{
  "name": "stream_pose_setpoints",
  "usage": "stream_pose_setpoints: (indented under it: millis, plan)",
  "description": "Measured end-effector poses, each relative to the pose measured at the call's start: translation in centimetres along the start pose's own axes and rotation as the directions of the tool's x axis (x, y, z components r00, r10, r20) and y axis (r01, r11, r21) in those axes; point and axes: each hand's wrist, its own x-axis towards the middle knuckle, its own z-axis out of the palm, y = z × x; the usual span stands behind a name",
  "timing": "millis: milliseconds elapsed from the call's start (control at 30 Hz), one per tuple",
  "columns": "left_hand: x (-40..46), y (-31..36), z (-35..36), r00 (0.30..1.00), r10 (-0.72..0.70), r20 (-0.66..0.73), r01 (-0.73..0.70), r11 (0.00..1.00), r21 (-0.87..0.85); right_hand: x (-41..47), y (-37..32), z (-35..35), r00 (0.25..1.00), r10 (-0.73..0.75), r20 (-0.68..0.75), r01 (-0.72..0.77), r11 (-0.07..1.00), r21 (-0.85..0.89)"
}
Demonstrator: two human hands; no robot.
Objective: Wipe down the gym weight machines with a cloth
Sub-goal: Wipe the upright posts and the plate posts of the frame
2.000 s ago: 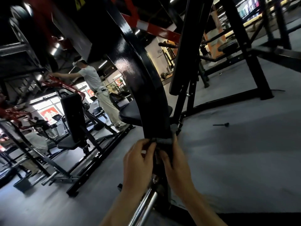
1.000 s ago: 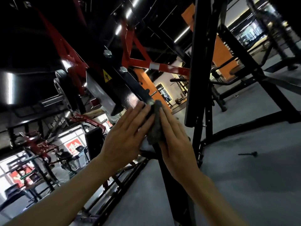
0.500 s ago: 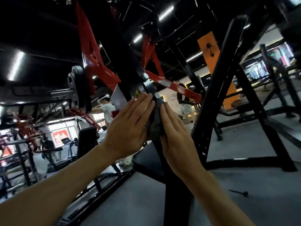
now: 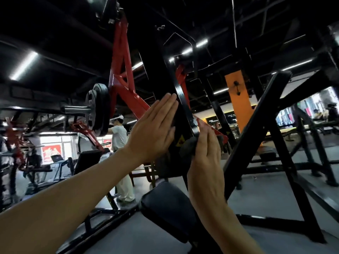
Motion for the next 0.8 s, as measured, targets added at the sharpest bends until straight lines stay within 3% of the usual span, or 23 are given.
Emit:
stream_pose_setpoints:
  millis: [67, 167, 233, 267, 333, 467, 567, 700, 800]
  plan:
    - [0.0, -0.8, 0.5, 1.000, -0.023, -0.015, 0.023, 1.000, -0.003, -0.7, 0.5, -0.2, 0.999, 0.010, -0.036, -0.008, 0.998, 0.055]
    - [-0.2, -1.2, 1.1, 0.999, -0.027, -0.017, 0.027, 0.999, -0.023, 0.6, 0.6, -2.3, 0.986, 0.104, -0.133, -0.056, 0.945, 0.322]
    - [-0.1, -1.5, 1.3, 1.000, -0.010, -0.015, 0.010, 0.999, -0.038, 2.6, -0.1, -2.3, 0.977, 0.116, -0.179, -0.045, 0.934, 0.356]
    - [0.1, -1.7, 1.3, 1.000, 0.000, -0.015, -0.001, 0.999, -0.048, 3.4, -0.6, -1.8, 0.984, 0.109, -0.139, -0.057, 0.941, 0.333]
    - [0.9, -2.6, 1.4, 1.000, 0.007, -0.025, -0.009, 0.997, -0.081, 3.6, -1.7, -0.3, 0.996, 0.090, -0.019, -0.089, 0.994, 0.061]
    - [2.9, -4.7, 1.7, 0.997, 0.064, -0.043, -0.069, 0.991, -0.112, 0.1, -0.6, 0.5, 0.995, 0.034, 0.092, -0.009, 0.964, -0.267]
    - [4.5, -6.3, 2.0, 0.993, 0.116, -0.027, -0.118, 0.988, -0.095, -0.3, -0.8, 0.6, 0.998, 0.000, 0.058, 0.021, 0.936, -0.351]
    - [6.9, -8.8, 2.2, 0.997, 0.062, -0.038, -0.065, 0.993, -0.096, 3.0, -3.0, 2.9, 0.995, 0.072, -0.063, -0.091, 0.914, -0.396]
    - [7.6, -10.1, 2.4, 0.994, 0.102, -0.023, -0.104, 0.990, -0.093, 4.9, -4.1, 3.9, 0.991, 0.096, -0.092, -0.126, 0.900, -0.418]
